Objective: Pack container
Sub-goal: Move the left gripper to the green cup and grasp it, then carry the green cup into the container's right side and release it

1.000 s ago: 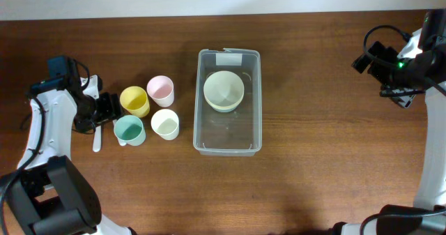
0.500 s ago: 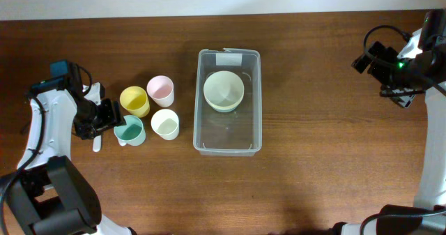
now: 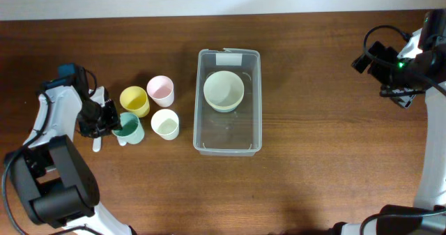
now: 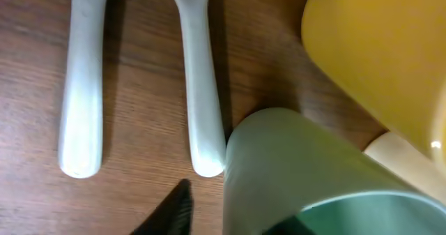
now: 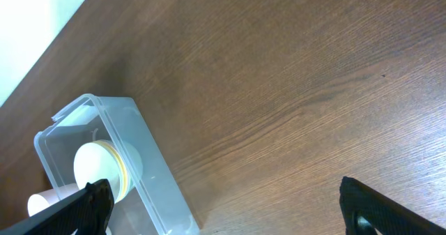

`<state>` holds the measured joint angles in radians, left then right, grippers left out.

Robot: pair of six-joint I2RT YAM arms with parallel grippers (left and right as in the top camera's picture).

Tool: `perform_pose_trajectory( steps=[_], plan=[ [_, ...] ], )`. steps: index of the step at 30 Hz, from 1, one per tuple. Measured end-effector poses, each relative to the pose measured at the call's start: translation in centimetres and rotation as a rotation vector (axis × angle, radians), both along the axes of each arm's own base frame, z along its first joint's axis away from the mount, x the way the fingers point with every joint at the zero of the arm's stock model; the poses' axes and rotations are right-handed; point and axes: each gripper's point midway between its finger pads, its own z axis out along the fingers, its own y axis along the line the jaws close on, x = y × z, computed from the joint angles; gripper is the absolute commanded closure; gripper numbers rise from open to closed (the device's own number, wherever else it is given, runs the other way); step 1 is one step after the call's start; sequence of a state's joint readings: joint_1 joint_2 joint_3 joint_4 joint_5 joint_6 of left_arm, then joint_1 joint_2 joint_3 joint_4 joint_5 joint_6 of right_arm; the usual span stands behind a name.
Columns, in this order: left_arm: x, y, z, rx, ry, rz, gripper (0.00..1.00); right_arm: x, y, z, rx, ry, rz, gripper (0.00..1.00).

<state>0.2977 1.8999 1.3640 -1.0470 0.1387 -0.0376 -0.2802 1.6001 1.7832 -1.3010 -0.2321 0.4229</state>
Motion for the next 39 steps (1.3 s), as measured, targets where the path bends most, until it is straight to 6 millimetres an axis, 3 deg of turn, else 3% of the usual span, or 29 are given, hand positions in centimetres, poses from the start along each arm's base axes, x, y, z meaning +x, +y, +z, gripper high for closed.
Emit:
perform_pose_trajectory(
  steps=[4, 15, 19, 25, 28, 31, 35, 39],
  plan=[
    [0.0, -0.1, 0.0, -0.003, 0.002, 0.0, 0.99, 0.0, 0.0, 0.0, 0.0, 0.0, 0.0, 0.01],
    [-2.1, -0.8, 1.2, -0.032, 0.083, 0.001, 0.99, 0.0, 0.0, 0.0, 0.0, 0.0, 0.0, 0.01],
    [-2.0, -0.7, 5.3, -0.016, 0.029, 0.001, 0.99, 0.0, 0.0, 0.0, 0.0, 0.0, 0.0, 0.01],
    [-0.5, -1.6, 15.5, 0.052, -0.218, -0.037, 1.0, 0.0, 0.0, 0.0, 0.0, 0.0, 0.0, 0.01],
    [0.2, -4.8, 19.9, 0.071, -0.358, -0.138, 0.99, 0.0, 0.0, 0.0, 0.0, 0.0, 0.0, 0.01],
    [0.8, -9.9, 22.4, 0.054, -0.469, -0.292, 0.99, 0.0, 0.0, 0.0, 0.0, 0.0, 0.0, 0.01],
    [1.5, -16.9, 22.6, 0.008, -0.527, -0.486, 1.0, 0.0, 0.0, 0.0, 0.0, 0.0, 0.0, 0.01],
    [2.3, -23.1, 20.5, -0.033, -0.517, -0.638, 0.99, 0.0, 0.0, 0.0, 0.0, 0.0, 0.001, 0.01]
  ],
)
